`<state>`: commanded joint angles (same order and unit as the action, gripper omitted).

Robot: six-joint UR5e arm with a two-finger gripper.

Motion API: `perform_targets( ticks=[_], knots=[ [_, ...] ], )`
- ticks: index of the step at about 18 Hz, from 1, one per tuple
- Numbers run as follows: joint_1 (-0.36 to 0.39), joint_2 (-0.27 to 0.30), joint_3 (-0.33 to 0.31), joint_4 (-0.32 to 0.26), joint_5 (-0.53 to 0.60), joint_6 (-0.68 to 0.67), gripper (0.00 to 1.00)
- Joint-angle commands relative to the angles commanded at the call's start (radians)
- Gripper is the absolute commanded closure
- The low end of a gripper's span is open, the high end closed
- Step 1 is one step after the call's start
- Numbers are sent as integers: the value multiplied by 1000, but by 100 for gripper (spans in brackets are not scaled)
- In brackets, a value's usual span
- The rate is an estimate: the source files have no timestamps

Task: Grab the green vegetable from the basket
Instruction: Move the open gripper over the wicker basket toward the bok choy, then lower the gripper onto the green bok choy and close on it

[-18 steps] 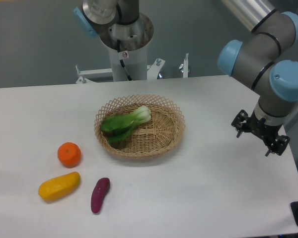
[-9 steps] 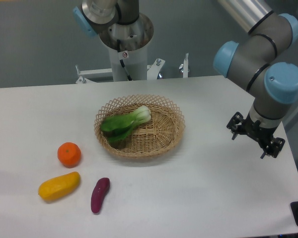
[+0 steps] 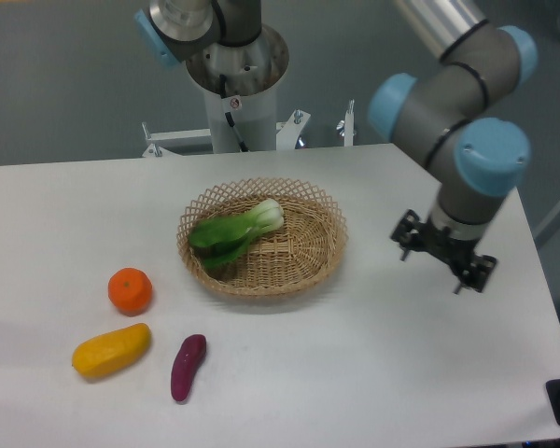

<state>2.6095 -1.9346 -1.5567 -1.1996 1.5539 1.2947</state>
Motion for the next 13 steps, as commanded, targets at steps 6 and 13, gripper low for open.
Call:
perform_targets(
  ticks=[6, 13],
  knots=[
    [-87, 114, -230, 121, 0, 2, 0],
    [-212, 128, -318, 120, -5, 3, 0]
  ],
)
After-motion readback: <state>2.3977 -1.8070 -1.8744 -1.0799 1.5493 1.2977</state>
